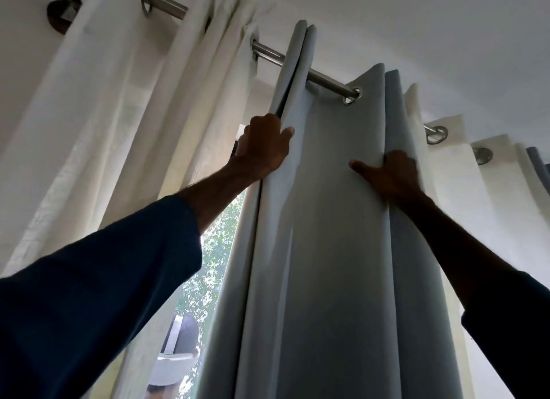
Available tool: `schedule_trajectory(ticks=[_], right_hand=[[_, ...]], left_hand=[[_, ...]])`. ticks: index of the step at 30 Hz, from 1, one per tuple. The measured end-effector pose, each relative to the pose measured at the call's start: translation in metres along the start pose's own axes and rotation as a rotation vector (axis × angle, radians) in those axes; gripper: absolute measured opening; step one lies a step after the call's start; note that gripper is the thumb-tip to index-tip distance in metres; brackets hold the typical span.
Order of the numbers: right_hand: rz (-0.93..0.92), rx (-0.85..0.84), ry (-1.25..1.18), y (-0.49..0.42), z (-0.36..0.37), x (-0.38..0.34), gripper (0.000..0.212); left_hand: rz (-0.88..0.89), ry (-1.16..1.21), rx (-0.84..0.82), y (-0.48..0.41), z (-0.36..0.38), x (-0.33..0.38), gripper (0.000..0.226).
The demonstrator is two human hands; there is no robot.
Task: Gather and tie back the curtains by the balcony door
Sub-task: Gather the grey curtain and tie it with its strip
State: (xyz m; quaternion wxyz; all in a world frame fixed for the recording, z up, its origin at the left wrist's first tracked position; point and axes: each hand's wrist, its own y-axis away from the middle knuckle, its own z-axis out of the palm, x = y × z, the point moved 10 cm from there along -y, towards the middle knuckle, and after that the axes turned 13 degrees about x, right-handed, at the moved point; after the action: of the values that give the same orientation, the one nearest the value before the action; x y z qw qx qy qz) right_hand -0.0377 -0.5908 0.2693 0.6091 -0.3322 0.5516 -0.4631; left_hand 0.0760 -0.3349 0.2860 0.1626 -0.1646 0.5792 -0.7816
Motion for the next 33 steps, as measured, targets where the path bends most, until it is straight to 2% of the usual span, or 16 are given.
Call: schedule_trajectory(ticks=[3,6,7,9,10,12,14,18,22,24,27,33], right_hand=[[-0.156,-0.007,0.009,0.007,0.012,-0.030,0.057],[-0.217,-0.021,0.041,0.018,0.020,-0.067,0.033],[-0.260,-0.015,0.028,0.023,0.022,-0.083,0.033],[-0.389,-0.021,-0.013,0.037,0.027,-0.122,0.046],[-0.437,-0.028,-0.018,0.046,0.028,-0.140,0.044],[-0.498,-0.040,0.000,0.059,0.031,-0.168,0.028],[-0.536,-0.050,0.005,0.066,0.030,-0.184,0.024],[-0.546,-0.011,0.048,0.072,0.026,-0.170,0.014],[-0.458,0.040,-0.003,0.092,0.021,-0.149,0.012],[-0.437,0.034,-0.009,0.099,0.019,-0.140,0.010],[-0.461,0.033,0.042,0.106,0.010,-0.132,0.003],[-0.599,0.055,0.017,0.124,-0.009,-0.138,0.014]], left_hand=[[0.035,-0.017,0.025,-0.004,-0.006,0.003,0.044],[0.051,-0.008,0.008,-0.006,-0.007,0.001,0.040],[0.052,-0.002,-0.004,-0.007,-0.007,0.000,0.040],[0.046,-0.002,-0.034,-0.008,-0.004,-0.002,0.040],[0.045,-0.009,-0.053,-0.008,-0.002,-0.003,0.039],[0.050,-0.003,-0.085,-0.010,-0.002,-0.006,0.030],[0.040,0.017,-0.099,-0.013,-0.002,-0.010,0.020],[0.078,0.034,-0.128,-0.010,0.001,-0.005,0.026],[0.117,0.048,-0.166,0.007,0.006,0.013,0.014],[0.105,0.091,-0.178,0.009,0.010,0.017,0.023],[0.032,0.140,-0.164,0.007,0.019,0.019,0.023],[-0.090,0.196,-0.213,0.011,0.025,0.030,0.051]])
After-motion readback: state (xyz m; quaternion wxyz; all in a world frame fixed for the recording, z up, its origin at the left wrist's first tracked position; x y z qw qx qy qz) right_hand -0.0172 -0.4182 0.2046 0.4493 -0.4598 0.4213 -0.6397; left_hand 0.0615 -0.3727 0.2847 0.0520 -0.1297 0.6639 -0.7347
